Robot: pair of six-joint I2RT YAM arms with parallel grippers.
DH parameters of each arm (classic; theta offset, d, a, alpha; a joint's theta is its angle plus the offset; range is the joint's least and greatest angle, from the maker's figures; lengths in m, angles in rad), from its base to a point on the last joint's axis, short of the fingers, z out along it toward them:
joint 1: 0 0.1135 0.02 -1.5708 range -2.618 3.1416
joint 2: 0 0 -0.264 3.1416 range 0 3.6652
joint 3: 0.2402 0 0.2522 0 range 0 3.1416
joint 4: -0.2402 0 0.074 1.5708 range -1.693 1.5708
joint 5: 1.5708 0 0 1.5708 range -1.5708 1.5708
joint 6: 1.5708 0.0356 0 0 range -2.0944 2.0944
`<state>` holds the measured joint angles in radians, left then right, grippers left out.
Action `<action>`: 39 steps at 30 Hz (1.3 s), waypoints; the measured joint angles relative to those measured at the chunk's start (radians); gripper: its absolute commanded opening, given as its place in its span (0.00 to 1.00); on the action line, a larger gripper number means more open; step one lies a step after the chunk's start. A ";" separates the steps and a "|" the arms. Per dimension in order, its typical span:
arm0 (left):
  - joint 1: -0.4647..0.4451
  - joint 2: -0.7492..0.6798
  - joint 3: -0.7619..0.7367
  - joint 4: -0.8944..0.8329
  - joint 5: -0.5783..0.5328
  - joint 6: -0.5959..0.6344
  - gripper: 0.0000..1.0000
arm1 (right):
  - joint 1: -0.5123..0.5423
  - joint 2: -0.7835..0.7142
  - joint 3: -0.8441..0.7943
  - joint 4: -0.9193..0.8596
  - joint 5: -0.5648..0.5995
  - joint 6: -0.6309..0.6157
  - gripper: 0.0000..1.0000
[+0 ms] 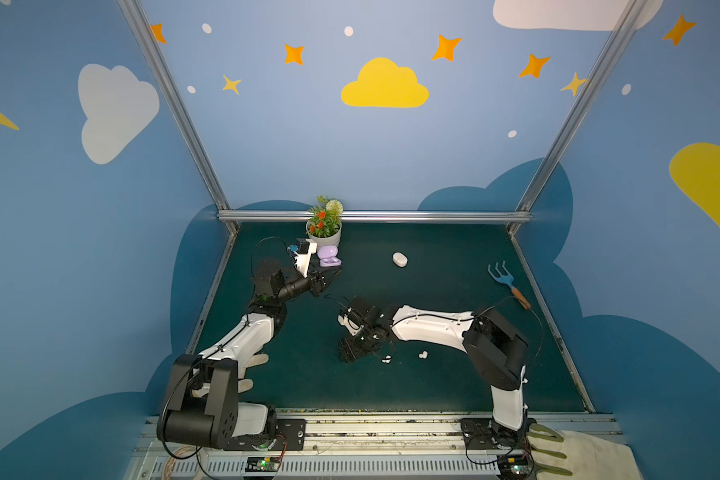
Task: Insert the wireless bluetooth earbuds into the charging case
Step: 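Swing the right gripper over the second earbud while the left gripper holds the case, then align the open right gripper above the second lavender earbud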
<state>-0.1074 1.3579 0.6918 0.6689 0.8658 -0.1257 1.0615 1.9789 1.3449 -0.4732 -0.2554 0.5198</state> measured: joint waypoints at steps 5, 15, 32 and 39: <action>0.006 0.000 0.000 0.000 0.000 -0.004 0.20 | -0.009 0.027 0.032 -0.027 -0.037 0.001 0.70; 0.016 0.004 0.000 0.011 0.002 -0.017 0.20 | -0.013 0.058 0.076 -0.058 -0.084 0.000 0.70; 0.026 0.019 0.000 0.023 0.004 -0.029 0.20 | -0.010 0.098 0.176 -0.074 -0.109 -0.003 0.70; 0.029 0.021 0.000 0.024 0.004 -0.032 0.20 | -0.006 0.110 0.193 -0.082 -0.119 -0.005 0.70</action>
<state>-0.0784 1.3792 0.6918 0.6926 0.8696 -0.1581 1.0550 2.0892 1.5375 -0.5556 -0.3748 0.5148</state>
